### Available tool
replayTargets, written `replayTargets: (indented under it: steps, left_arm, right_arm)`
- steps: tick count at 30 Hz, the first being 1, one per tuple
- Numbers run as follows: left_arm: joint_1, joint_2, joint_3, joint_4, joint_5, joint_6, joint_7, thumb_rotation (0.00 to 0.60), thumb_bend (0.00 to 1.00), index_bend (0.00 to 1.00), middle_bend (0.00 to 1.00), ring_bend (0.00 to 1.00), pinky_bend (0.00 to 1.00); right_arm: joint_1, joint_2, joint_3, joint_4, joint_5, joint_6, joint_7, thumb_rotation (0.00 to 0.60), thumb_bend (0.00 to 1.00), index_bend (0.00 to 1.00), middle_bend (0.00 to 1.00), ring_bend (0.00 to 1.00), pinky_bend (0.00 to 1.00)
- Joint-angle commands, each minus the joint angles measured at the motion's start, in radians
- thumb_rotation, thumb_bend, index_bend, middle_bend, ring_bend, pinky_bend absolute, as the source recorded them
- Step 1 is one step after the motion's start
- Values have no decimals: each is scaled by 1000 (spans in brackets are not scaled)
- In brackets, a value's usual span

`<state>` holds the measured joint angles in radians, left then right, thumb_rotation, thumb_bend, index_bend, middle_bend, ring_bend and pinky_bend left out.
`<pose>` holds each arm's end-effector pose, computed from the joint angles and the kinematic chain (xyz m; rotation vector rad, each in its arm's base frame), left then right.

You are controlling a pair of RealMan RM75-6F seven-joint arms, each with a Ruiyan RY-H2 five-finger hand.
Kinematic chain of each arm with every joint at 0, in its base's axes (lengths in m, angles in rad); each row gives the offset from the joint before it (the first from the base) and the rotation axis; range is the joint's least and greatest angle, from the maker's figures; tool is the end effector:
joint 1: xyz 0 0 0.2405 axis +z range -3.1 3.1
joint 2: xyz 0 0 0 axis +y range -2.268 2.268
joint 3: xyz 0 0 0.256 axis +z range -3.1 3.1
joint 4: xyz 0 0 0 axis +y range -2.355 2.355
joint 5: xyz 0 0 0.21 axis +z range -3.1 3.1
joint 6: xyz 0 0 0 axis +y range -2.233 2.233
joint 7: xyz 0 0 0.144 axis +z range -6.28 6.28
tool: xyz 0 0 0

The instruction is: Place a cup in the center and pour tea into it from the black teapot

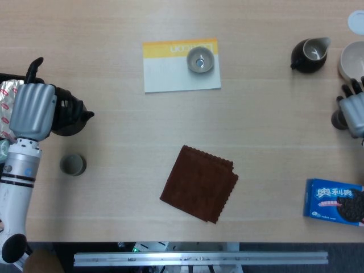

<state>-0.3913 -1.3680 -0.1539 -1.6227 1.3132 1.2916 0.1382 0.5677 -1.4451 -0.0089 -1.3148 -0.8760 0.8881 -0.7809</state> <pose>-0.2292 0.2793 0.0735 -1.4783 -1.0017 -1.0835 -0.3198 -0.3029 0.0193 1.8467 -0.7418 0.1073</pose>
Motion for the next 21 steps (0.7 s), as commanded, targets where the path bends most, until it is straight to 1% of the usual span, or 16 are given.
replayTargets:
  steps: [1,5,9,15,21]
  left_arm:
    - [1,1,0,1,0,0,-2,520,382,924,1000,852,88]
    - [2,4,-1,3,1,0,-8,523,381,924,1000,852,88]
    - [2,14,-4,-3,5,2,-4,529,382,924,1000,852,88]
    - [3,35,-7,-26,8,9,8,533,382,924,1000,851,88]
    - [7,56,-7,-62,14,17,26,541,382,924,1000,851,88]
  right_arm:
    - [1,0,-1,-5,0,5,1,600,232,411,171,22,44]
    - [5,7,-1,-31,-9,12,9,600,237,428,181,22,44]
    - [17,30,14,-98,-42,29,31,600,238,437,195,27,44]
    - [63,76,53,-249,-71,38,33,600,238,442,201,27,44]
    - [135,82,100,-379,-33,22,2,600,238,442,202,27,44]
